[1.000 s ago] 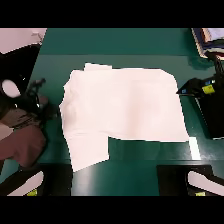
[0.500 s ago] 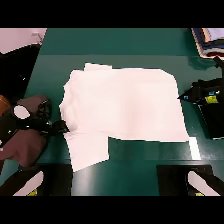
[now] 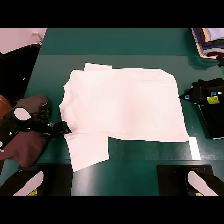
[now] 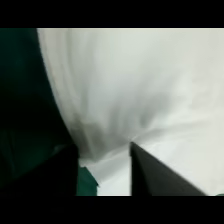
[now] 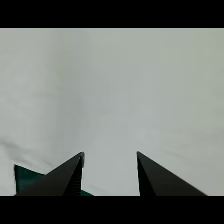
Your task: Fold the shirts.
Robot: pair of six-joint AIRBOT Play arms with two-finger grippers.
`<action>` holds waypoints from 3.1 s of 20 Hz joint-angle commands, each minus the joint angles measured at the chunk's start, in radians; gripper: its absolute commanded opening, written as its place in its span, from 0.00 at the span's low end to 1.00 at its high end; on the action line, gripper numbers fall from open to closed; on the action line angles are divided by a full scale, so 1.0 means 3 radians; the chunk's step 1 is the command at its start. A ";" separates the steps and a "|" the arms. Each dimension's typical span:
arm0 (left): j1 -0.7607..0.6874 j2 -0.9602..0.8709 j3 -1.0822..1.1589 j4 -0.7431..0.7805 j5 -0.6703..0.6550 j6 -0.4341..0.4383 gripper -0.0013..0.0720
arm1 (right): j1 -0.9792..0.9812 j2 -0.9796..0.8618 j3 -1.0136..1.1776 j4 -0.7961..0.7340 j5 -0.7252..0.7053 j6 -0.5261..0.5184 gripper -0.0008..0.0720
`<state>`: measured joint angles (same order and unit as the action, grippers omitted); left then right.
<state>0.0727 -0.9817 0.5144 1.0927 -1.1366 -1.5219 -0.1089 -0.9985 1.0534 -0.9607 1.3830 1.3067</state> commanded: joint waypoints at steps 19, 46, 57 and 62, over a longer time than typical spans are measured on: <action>-0.0001 0.0015 0.0647 0.0084 0.0000 0.0191 0.06 | -0.1465 -0.0451 -0.1615 -0.0865 0.0065 0.0066 0.71; -0.0001 0.0745 0.5529 0.0081 -0.0053 -0.0186 0.05 | -0.0576 0.0807 0.3005 -0.0701 -0.0211 0.0069 0.03; -0.0001 -0.0266 0.4229 0.0122 -0.0449 -0.0136 0.06 | -0.0534 -0.0263 0.2667 -0.0788 0.0465 0.0214 0.02; -0.0001 -0.1385 0.3710 0.0078 -0.0552 -0.0022 0.06 | -0.0160 -0.1239 0.1933 -0.0827 0.0463 0.0214 0.02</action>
<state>0.0715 -1.2236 1.7126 1.1244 -1.2747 -1.5490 -0.2066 -1.2175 1.7374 -1.2034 1.5051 1.3693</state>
